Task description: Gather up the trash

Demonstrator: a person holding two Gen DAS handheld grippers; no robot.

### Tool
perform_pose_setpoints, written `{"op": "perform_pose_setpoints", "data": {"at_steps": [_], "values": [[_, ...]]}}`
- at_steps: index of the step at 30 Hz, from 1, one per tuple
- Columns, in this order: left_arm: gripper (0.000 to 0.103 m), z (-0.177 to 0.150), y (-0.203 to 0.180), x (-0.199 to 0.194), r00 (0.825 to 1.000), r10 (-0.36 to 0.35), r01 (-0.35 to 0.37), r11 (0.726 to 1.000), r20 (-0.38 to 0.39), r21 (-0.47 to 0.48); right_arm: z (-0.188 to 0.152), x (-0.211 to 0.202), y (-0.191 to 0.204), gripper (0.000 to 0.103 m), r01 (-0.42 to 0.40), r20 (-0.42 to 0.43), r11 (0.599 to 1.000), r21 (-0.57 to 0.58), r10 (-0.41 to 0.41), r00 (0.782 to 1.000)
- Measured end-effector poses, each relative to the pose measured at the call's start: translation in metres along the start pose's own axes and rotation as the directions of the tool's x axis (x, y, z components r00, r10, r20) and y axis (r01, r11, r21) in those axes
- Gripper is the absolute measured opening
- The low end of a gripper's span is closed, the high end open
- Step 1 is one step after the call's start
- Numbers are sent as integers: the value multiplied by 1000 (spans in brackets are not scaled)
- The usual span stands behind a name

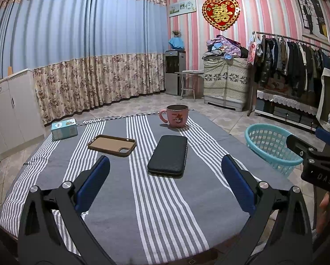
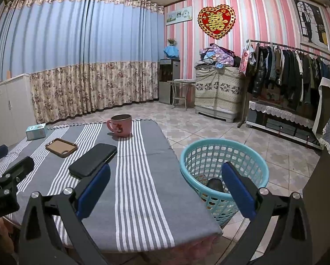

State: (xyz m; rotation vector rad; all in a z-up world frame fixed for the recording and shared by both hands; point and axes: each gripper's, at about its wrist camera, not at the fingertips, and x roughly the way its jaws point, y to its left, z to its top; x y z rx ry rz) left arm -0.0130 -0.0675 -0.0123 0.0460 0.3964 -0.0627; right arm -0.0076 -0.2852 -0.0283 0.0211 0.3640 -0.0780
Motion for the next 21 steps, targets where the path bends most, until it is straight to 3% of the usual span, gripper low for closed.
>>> {"op": "perform_pose_setpoints", "data": {"at_steps": [21], "values": [[98,4,-1,-6,1000,13,-14,1000,25,13,0,0,4,99,3,2,1000,-3,-3,1000]]}}
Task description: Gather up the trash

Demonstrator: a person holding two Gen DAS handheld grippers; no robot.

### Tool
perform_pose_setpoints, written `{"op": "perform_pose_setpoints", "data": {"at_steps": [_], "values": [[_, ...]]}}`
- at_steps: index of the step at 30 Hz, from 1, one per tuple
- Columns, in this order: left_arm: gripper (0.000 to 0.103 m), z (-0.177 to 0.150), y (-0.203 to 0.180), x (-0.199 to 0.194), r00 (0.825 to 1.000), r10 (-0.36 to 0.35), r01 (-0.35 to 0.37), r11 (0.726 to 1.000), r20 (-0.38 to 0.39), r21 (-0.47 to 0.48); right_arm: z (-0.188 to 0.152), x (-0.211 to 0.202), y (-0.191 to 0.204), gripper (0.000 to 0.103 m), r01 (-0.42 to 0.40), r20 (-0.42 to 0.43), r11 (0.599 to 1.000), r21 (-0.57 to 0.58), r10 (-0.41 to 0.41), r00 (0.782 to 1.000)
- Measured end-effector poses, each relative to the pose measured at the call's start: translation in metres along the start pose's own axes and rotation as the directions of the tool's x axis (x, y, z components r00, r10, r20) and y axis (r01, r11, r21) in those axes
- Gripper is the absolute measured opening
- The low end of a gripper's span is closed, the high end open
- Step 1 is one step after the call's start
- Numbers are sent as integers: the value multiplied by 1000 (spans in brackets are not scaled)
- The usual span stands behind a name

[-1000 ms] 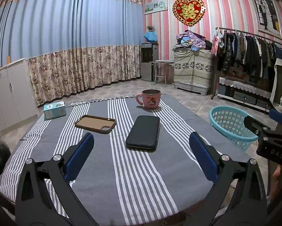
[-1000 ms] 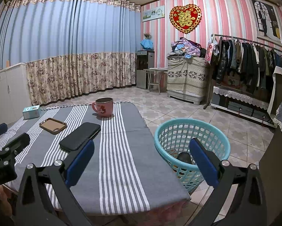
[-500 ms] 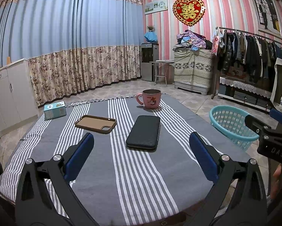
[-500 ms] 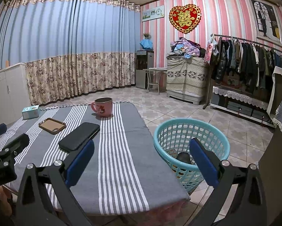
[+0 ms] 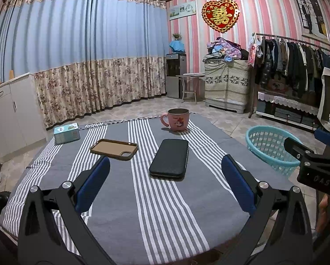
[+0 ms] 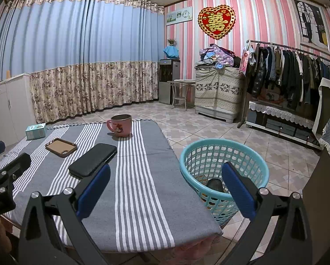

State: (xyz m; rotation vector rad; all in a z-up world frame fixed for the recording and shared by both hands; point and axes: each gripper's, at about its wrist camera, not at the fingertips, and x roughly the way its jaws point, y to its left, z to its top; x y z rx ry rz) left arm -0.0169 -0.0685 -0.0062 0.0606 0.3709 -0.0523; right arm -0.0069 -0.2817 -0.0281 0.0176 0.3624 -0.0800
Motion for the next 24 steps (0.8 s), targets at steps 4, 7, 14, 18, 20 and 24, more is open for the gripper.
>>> {"op": "perform_pose_setpoints", "data": {"at_steps": [4,7,14,18,20,24], "values": [[98,1,-1,-1,1000,0,0,1000,1,0,0,0,1,99,0,0,1000,2,0,1000],[98,1,-1,-1,1000,3,-3,1000,4,4,0,0,1,99,0,0,1000,2,0,1000],[98,1,-1,0,1000,4,-4,1000,4,6,0,0,1,99,1,1,1000,1,-1,1000],[98,2,-1,0,1000,2,-2,1000,6,6,0,1,2,99,2,3,1000,4,-2,1000],[98,3,0,0,1000,1,-1,1000,9,7,0,1,2,99,2,3,1000,3,-2,1000],[98,3,0,1,1000,5,-5,1000,9,9,0,1,2,99,2,3,1000,4,-2,1000]]}}
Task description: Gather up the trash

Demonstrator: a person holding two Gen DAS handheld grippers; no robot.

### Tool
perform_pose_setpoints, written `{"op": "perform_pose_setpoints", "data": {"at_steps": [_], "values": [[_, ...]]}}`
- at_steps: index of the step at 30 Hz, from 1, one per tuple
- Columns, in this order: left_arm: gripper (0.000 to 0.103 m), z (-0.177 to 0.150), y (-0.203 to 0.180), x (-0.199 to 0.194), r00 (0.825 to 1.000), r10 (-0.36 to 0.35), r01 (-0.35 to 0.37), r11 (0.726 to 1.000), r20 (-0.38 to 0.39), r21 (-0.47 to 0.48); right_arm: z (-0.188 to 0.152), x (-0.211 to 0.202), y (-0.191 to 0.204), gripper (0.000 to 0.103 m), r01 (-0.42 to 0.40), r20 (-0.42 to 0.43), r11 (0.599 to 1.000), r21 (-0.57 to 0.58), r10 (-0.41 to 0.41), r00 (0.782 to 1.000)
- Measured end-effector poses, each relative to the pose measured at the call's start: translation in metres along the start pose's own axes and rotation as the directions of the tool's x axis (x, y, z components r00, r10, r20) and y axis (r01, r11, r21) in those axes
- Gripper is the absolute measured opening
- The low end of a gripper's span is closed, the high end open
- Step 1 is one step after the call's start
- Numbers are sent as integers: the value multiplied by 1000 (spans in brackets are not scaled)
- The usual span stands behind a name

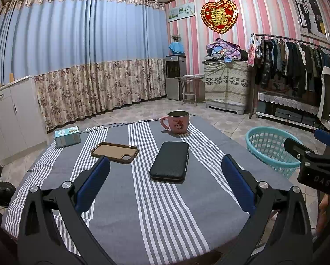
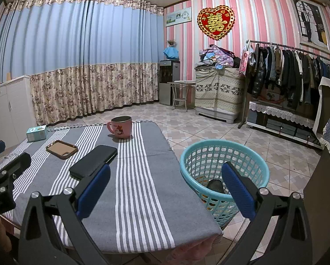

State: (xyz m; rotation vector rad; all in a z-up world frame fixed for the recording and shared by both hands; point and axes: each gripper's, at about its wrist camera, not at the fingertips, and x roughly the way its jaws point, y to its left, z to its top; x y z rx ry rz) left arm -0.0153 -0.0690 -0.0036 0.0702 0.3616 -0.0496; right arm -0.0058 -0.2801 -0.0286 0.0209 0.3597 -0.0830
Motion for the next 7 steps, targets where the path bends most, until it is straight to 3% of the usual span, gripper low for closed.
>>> {"op": "perform_pose_setpoints", "data": {"at_steps": [7], "values": [[98,1,1,1,1000,-6,6,1000,-6,1,0,0,0,99,0,1,1000,1,0,1000]]}}
